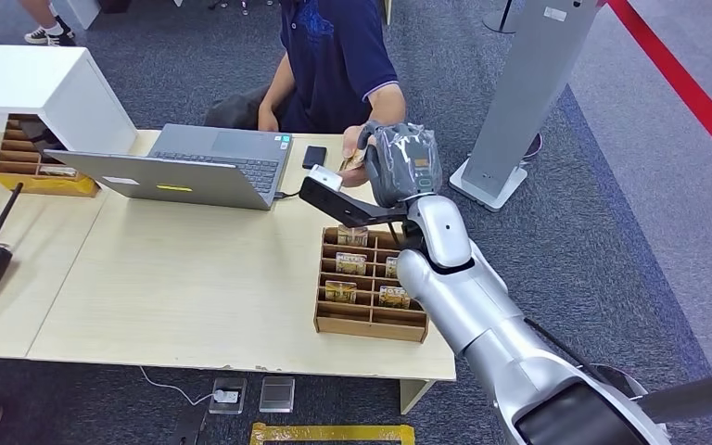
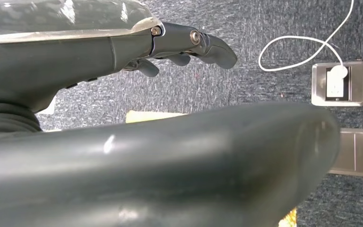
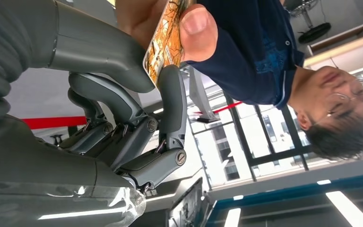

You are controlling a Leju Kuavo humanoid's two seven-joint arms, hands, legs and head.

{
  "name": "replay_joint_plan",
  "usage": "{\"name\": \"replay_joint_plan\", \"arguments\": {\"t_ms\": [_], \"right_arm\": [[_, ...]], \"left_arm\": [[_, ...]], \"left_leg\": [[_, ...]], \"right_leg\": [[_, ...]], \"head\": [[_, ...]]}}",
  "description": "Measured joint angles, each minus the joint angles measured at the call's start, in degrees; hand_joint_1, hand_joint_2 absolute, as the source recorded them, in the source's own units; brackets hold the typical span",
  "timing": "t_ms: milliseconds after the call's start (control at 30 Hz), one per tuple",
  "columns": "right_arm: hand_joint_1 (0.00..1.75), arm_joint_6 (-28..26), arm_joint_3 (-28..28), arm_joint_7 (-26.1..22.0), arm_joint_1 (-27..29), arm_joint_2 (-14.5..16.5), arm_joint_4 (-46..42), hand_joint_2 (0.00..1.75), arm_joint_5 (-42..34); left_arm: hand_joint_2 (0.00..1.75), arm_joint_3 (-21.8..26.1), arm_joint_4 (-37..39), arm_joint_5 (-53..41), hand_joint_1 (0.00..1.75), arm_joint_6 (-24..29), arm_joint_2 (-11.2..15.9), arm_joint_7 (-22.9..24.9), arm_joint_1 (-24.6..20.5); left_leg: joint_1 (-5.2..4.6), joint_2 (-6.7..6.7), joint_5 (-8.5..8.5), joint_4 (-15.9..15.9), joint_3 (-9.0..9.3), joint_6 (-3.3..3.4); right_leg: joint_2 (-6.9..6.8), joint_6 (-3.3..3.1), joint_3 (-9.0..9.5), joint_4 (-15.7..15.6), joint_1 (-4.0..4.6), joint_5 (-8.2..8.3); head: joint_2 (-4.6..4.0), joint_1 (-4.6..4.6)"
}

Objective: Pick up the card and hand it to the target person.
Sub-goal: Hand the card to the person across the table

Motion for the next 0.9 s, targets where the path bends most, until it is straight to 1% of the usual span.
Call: {"name": "replay_joint_plan", "arguments": {"t_ms": [33, 67, 167, 200, 233, 600, 700, 800, 900], "right_arm": [[1.50, 0.01, 0.03, 0.42, -0.09, 0.15, 0.44, 1.75, 0.01], [1.22, 0.02, 0.04, 0.81, -0.17, 0.27, 0.88, 1.75, -0.03], [0.14, 0.24, 0.07, 1.79, -0.30, 0.45, 1.95, 1.75, -0.60], [0.04, 0.37, 0.08, 2.02, -0.31, 0.47, 2.24, 1.75, -0.84], [0.00, 0.46, 0.08, 2.17, -0.33, 0.49, 2.53, 1.75, -1.00], [0.00, -0.05, 0.07, 0.92, -0.27, 0.50, 4.00, 1.75, -3.52], [0.00, -1.81, -0.27, -3.14, 0.26, 0.38, 4.33, 1.75, -8.55], [0.00, -4.03, -1.20, -9.39, 1.59, 0.16, 3.77, 1.75, -16.59], [0.00, -5.23, -2.71, -16.05, 3.88, -0.34, 1.77, 1.75, -26.90]], "left_arm": [[0.00, 0.00, 0.00, 0.01, 0.00, 0.05, 0.05, -0.01, 0.00], [0.00, 0.00, 0.00, 0.02, 0.00, 0.09, 0.10, -0.01, 0.00], [0.00, 0.00, 0.00, 0.03, 0.00, 0.16, 0.19, -0.01, 0.01], [0.00, 0.00, 0.00, 0.03, 0.00, 0.16, 0.20, -0.01, 0.01], [0.00, 0.00, 0.00, 0.03, 0.00, 0.16, 0.21, -0.01, 0.01], [0.00, 0.00, 0.00, 0.03, 0.00, 0.20, 0.22, 0.43, 0.01], [0.00, 0.00, 0.00, 0.02, 0.00, 0.20, 0.22, 0.44, 0.01], [0.00, 0.00, 0.00, -0.04, 0.00, 0.15, 0.22, 0.48, 0.02], [0.00, 0.00, 0.00, -0.13, 0.00, 0.07, 0.22, 0.58, 0.04]], "left_leg": [[0.00, 0.00, 0.00, 0.00, 0.00, 0.00], [0.00, 0.00, 0.00, 0.00, 0.00, 0.00], [0.00, 0.00, 0.00, 0.00, -0.01, 0.00], [0.00, 0.00, 0.00, 0.00, -0.01, 0.00], [0.00, 0.00, 0.00, 0.00, -0.01, 0.00], [0.00, 0.01, 0.00, 0.00, 0.01, 0.00], [0.00, 0.01, 0.00, 0.00, 0.01, 0.00], [0.00, 0.01, 0.00, 0.00, 0.01, 0.00], [0.00, 0.01, 0.00, 0.00, 0.01, 0.00]], "right_leg": [[0.00, 0.00, 0.00, 0.00, 0.00, 0.00], [0.00, 0.00, 0.00, 0.00, 0.00, 0.00], [0.00, 0.00, 0.00, 0.00, 0.00, 0.00], [0.00, 0.00, -0.01, 0.00, 0.00, 0.00], [0.00, 0.00, -0.01, 0.00, 0.00, 0.00], [0.00, 0.00, -0.01, 0.00, 0.00, 0.00], [0.01, 0.00, -0.01, 0.00, 0.00, 0.00], [0.01, 0.00, -0.01, -0.01, 0.00, 0.00], [0.01, 0.00, -0.02, -0.01, 0.00, 0.00]], "head": [[0.00, 0.00], [0.01, -0.01], [0.01, 0.01], [0.01, 0.00], [0.01, 0.01], [0.00, 0.01], [0.00, 0.01], [0.00, 0.01], [0.01, 0.01]]}}
